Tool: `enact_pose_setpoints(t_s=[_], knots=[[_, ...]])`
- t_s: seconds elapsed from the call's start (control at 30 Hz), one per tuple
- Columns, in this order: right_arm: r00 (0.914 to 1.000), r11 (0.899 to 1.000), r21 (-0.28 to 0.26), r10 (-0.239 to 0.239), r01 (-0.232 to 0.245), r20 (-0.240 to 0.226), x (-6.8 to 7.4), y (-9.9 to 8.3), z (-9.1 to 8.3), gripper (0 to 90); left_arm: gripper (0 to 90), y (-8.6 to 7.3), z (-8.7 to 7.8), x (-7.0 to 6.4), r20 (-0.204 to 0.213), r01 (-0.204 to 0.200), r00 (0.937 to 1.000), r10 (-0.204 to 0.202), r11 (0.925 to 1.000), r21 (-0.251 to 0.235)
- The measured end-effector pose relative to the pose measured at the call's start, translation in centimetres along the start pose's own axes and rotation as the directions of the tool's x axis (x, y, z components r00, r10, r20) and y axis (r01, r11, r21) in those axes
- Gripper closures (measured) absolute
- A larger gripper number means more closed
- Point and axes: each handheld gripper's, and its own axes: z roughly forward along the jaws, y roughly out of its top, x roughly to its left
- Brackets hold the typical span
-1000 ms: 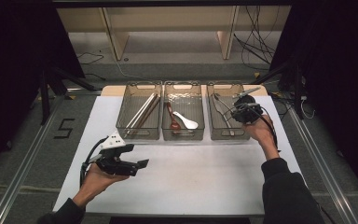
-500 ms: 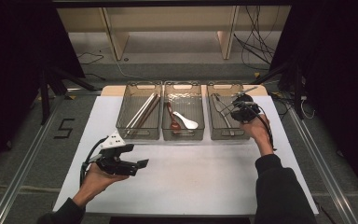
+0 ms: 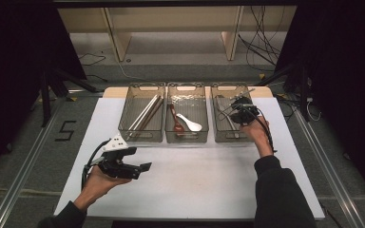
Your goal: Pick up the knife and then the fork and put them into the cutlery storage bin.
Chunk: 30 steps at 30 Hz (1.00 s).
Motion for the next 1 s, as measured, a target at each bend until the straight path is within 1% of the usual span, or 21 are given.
enact_pose_setpoints(t_s=[0.03,0.13,0.33,0.4,0.5,0.57,0.63,0.73,0.9,1.0], knots=[[0.9999,1.0,0.003,-0.011,0.011,0.002,0.1,0.1,0.0,84.4,16.9,0.0,0.0,0.0,0.0,0.0,1.0,0.0,1.0,0.0],[0.9999,1.0,-0.013,-0.011,0.011,-0.001,0.1,0.3,-0.4,83.7,16.9,0.0,0.0,0.0,-0.001,0.004,1.0,-0.004,1.0,-0.006],[0.9999,0.999,-0.039,-0.002,0.001,-0.016,-0.2,0.1,-1.3,74.7,16.9,0.0,0.0,0.0,0.0,0.004,1.0,-0.004,1.0,-0.006],[0.9995,0.999,-0.045,0.008,-0.009,-0.032,-0.3,0.0,-1.6,71.7,16.9,0.0,0.0,0.0,-0.002,0.004,1.0,-0.004,1.0,-0.007],[0.9985,0.997,-0.069,0.013,-0.017,-0.053,-0.3,-0.2,-2.4,66.3,16.9,0.0,0.0,0.0,0.0,0.005,1.0,-0.005,1.0,-0.005],[0.9973,0.996,-0.085,0.012,-0.018,-0.072,-0.1,-0.3,-2.9,63.6,16.9,0.0,0.0,0.0,0.0,0.006,1.0,-0.006,0.9999,-0.008],[0.9965,0.995,-0.104,0.0,-0.009,-0.084,0.1,-0.3,-3.5,61.1,16.9,0.0,-0.1,0.0,-0.002,0.007,1.0,-0.007,0.9999,-0.012],[0.9932,0.992,-0.126,0.01,-0.024,-0.116,0.5,-0.5,-4.2,57.2,16.9,0.0,-0.1,0.1,-0.001,0.004,1.0,-0.004,0.9999,-0.012],[0.9882,0.988,-0.151,0.009,-0.033,-0.153,1.3,-1.0,-5.0,50.4,16.9,0.0,-0.1,0.1,-0.002,0.003,1.0,-0.003,0.9999,-0.013],[0.9875,0.987,-0.157,0.008,-0.033,-0.158,1.8,-1.4,-5.4,47.3,16.9,0.0,-0.1,0.1,-0.002,0.003,1.0,-0.003,0.9999,-0.012]])
